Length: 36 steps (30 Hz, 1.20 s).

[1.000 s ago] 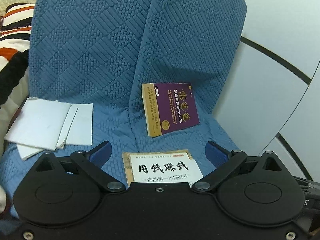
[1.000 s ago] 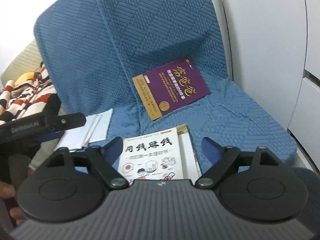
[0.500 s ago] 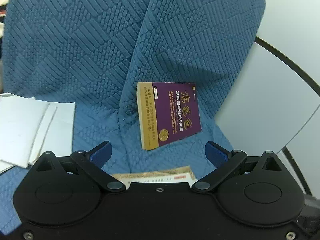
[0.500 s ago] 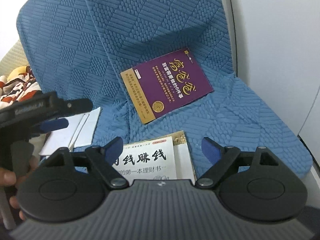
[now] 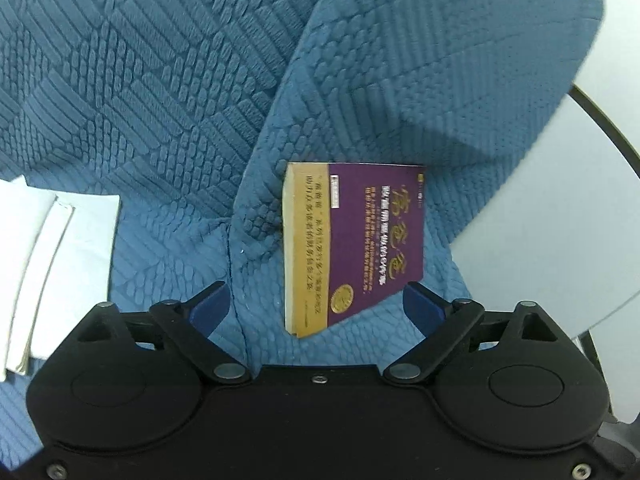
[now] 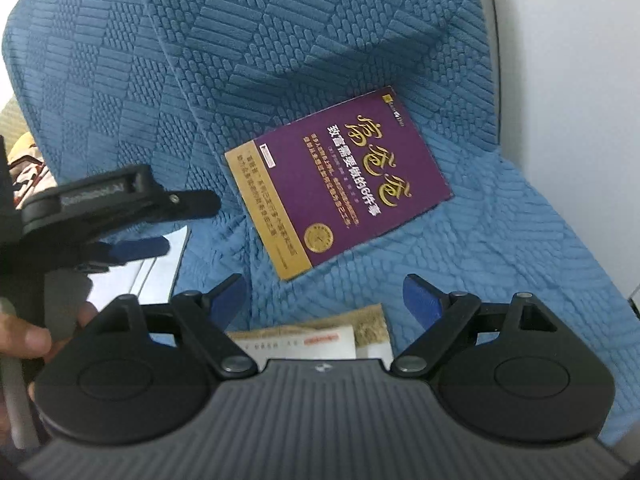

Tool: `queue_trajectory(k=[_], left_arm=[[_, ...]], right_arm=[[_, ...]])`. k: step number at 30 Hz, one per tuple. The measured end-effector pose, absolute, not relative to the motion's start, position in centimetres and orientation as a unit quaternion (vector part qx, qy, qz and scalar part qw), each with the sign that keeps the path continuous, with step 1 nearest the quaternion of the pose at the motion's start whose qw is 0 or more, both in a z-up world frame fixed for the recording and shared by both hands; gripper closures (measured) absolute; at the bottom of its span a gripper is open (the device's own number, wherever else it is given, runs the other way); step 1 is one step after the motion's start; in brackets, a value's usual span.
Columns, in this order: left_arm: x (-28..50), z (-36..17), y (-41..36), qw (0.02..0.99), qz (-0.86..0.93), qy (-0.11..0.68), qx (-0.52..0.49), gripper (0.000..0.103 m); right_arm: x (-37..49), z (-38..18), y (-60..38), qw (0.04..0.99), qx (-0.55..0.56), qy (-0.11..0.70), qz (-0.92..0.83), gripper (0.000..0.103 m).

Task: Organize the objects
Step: 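Move both open grippers toward the purple-and-gold book, then close the left gripper on the purple book's edge while the right gripper grips it too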

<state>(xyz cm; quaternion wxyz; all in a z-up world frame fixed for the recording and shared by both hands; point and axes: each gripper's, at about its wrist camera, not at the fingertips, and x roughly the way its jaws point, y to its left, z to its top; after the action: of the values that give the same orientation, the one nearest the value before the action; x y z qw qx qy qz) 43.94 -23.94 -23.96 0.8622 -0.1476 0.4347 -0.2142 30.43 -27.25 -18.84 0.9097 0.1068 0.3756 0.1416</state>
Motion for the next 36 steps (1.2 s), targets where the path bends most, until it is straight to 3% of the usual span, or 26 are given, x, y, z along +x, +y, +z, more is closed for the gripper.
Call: queue_trajectory(k=[11, 22, 36], left_arm=[[50.2, -27.7, -23.5, 0.828, -0.224, 0.468, -0.211, 0.042], [54.0, -30.6, -24.0, 0.789, -0.234, 0.498, -0.272, 0.055], [52.9, -30.6, -24.4, 0.753, -0.219, 0.513, -0.349, 0.076]], right_arm=[[35.8, -20.2, -26.3, 0.893, 0.141, 0.404, 0.137, 0.016], [37.9, -21.7, -26.1, 0.859, 0.238, 0.422, 0.166, 0.016], [37.7, -25.2, -30.3, 0.722, 0.519, 0.427, 0.165, 0.014]])
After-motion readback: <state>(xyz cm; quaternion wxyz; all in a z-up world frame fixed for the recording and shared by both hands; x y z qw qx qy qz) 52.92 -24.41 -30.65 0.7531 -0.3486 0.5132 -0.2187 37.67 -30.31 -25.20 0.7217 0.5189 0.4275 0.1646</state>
